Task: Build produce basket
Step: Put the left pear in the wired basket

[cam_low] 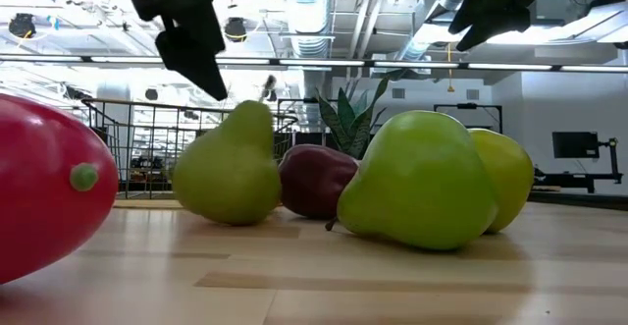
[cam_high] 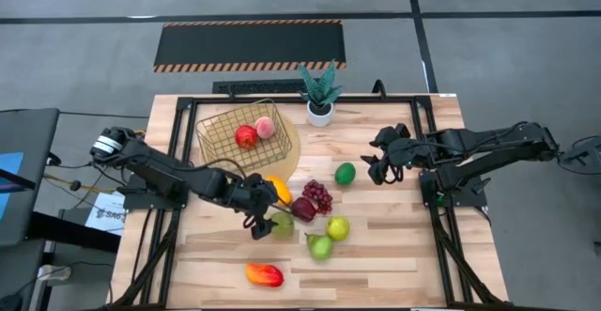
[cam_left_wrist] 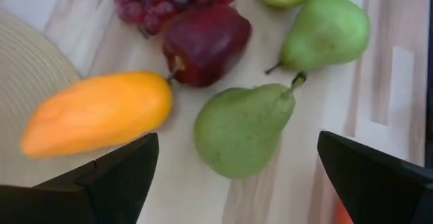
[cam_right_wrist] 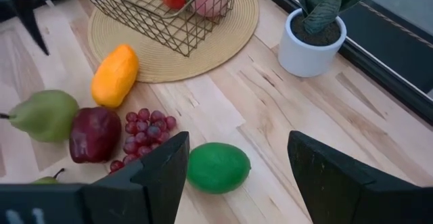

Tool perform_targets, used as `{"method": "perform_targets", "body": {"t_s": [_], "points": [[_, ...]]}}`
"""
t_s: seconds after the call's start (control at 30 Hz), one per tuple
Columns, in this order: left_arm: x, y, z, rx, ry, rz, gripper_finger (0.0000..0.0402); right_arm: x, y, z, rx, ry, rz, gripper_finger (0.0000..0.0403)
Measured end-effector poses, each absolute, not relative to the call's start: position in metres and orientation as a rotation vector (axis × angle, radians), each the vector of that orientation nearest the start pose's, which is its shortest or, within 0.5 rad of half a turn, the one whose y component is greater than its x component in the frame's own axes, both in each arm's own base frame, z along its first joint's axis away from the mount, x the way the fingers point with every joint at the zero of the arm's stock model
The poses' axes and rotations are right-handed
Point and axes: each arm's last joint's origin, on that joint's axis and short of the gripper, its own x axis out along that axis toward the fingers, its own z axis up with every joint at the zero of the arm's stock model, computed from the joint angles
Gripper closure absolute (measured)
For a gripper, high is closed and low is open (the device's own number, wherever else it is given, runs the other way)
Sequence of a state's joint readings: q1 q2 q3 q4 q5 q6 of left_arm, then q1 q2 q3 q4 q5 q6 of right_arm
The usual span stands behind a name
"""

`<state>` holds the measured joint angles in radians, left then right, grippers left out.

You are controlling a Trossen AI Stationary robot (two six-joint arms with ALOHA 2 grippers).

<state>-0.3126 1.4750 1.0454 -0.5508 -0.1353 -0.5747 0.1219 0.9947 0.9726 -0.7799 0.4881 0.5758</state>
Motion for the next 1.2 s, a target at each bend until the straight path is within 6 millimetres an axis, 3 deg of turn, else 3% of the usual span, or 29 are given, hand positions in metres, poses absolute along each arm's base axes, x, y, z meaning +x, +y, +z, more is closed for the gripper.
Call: {"method": "perform_targets", "body": {"t_s": [0.2,0.5,0.7,1.03,1.2], "points": [[0.285,-0.091,0.237,-0.238,0.961,0.068,0.0012,0.188,0.009,0.312,0.3,0.64,-0.55,0.0129],[0.294,-0.101,0.209,-0.13,1.049,0.026,0.0012,0.188,0.009,0.312,0.307,0.64,-0.552,0.0129],[0.3,-0.104,0.203,-0.048,1.017,0.017,0.0012,0.188,0.009,0.312,0.309,0.639,-0.553,0.0129],[0.316,-0.11,0.191,-0.062,0.962,-0.013,0.0013,0.187,0.01,0.312,0.313,0.651,-0.542,0.0129],[0.321,-0.112,0.174,-0.05,0.997,-0.005,0.0013,0.186,0.01,0.31,0.306,0.668,-0.546,0.0129]]}}
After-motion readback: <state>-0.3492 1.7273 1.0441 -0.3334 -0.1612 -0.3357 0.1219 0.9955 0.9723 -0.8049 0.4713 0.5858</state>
